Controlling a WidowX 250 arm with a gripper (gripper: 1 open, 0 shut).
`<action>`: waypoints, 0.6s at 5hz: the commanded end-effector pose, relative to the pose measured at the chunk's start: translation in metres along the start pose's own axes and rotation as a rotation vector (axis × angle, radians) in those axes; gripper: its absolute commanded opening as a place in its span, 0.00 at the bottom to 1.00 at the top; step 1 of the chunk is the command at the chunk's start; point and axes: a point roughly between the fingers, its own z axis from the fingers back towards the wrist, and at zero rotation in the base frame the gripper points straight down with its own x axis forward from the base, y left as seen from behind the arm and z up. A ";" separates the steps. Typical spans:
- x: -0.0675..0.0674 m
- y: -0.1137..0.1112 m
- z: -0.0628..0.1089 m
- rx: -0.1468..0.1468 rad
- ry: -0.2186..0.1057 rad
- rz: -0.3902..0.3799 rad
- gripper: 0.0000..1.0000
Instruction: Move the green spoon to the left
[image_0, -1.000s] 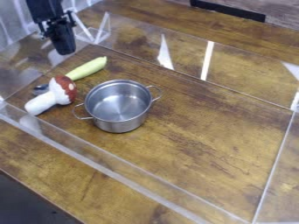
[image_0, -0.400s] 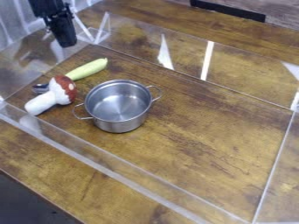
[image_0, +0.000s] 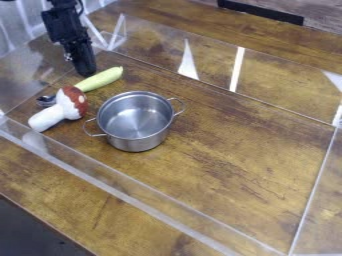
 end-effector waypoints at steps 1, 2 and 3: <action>-0.008 0.000 0.034 -0.083 0.003 0.020 0.00; -0.016 -0.014 0.036 -0.061 -0.002 -0.023 1.00; -0.023 -0.018 0.045 -0.050 0.006 -0.022 0.00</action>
